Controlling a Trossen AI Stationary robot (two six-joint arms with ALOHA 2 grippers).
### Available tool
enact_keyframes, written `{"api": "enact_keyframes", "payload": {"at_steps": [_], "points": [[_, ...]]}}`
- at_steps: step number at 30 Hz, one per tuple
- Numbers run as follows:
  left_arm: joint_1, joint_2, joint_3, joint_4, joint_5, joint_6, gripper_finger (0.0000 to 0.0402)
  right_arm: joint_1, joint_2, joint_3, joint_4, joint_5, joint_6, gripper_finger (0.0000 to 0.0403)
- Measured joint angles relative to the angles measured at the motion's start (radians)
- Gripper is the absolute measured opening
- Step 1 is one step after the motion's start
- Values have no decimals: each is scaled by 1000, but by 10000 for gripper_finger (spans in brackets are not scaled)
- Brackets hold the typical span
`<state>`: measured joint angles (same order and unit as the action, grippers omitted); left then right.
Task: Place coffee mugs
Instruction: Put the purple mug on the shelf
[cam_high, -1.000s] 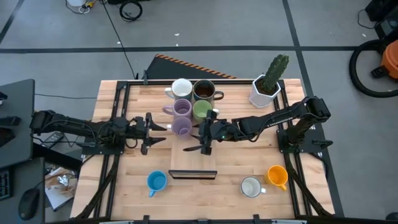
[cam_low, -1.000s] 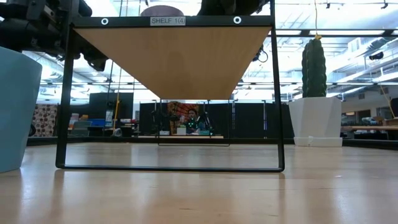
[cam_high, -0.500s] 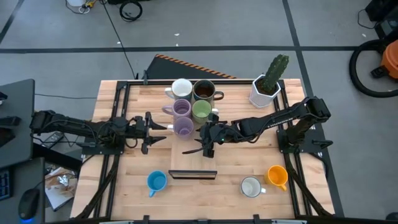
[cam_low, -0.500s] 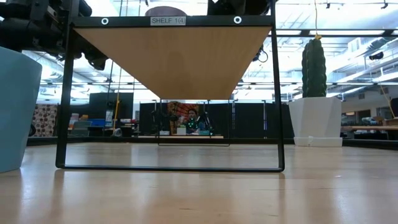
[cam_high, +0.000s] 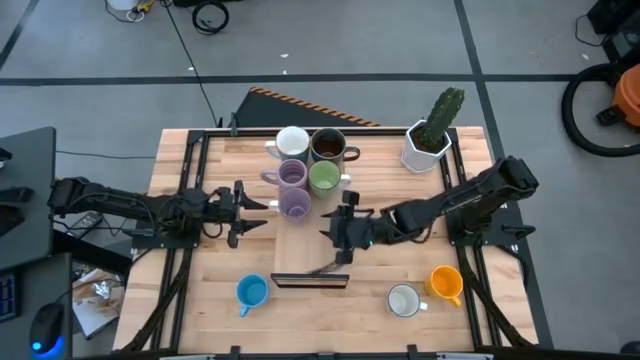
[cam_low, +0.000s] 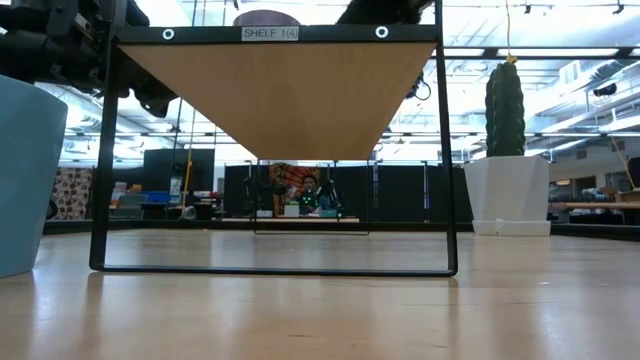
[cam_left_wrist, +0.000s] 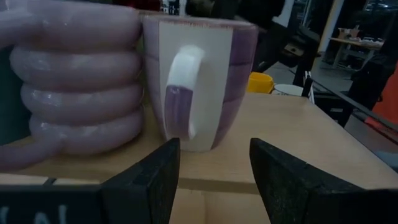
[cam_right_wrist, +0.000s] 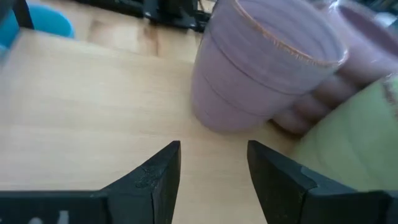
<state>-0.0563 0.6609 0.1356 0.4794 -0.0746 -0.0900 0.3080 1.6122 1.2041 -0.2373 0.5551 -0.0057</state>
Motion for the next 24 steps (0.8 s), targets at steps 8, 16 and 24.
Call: {"api": "enact_keyframes", "payload": {"at_steps": [8, 16, 24], "points": [[0, 0, 11, -7, -7, -4, 201, 62, 21, 0, 76, 109, -86, 190], [1, 0, 23, -32, -21, 5, 201, 57, 21, 6, 108, 94, -115, 190], [1, 0, 23, -61, -34, -3, 201, 69, 32, 199, -94, 80, -104, 189]]}}
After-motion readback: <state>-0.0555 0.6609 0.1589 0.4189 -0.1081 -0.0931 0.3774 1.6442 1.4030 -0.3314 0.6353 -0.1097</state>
